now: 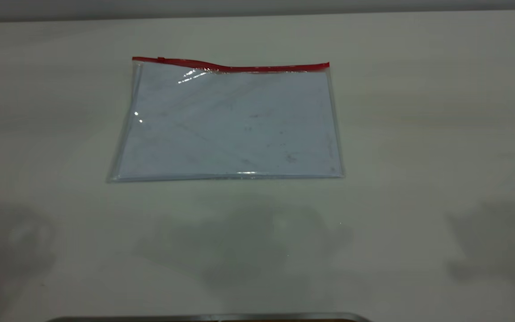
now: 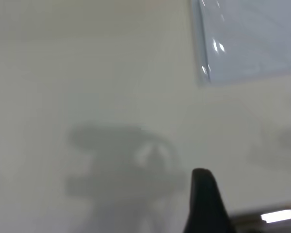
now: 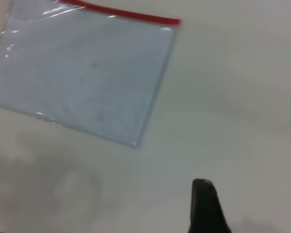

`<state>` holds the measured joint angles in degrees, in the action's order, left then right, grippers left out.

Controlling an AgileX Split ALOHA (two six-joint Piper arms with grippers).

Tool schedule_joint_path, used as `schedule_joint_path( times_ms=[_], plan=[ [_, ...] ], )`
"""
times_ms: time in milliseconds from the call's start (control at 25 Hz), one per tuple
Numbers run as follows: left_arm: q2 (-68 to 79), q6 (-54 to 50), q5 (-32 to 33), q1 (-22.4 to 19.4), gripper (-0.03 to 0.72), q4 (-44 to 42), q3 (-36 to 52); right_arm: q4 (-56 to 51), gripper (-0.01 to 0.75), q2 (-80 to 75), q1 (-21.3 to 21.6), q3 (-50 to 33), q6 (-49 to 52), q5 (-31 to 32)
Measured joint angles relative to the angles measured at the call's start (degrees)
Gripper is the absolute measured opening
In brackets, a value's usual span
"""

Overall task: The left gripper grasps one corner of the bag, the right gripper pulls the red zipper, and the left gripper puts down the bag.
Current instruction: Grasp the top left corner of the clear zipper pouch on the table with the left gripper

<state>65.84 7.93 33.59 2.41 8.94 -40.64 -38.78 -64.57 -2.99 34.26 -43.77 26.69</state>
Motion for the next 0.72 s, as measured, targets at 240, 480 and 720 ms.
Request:
schedule_joint_path(
  times_ms=[240,480,720],
  plan=[
    [17.09,2.29,-8.62,0.0,0.542,0.0,-8.54,-18.07,0.509,-25.56,-8.08,13.06,-19.76,-1.99],
    [33.86,6.71,-9.11,0.0,0.542,0.12,-20.64,-25.55,0.509,-48.5,-14.16,31.78,-26.63,1.23],
    [47.87,9.59,-8.13,-0.45,0.533,0.88,-33.06,-25.56,0.509,-63.27,-15.36,49.11,-23.37,11.15]
  ],
)
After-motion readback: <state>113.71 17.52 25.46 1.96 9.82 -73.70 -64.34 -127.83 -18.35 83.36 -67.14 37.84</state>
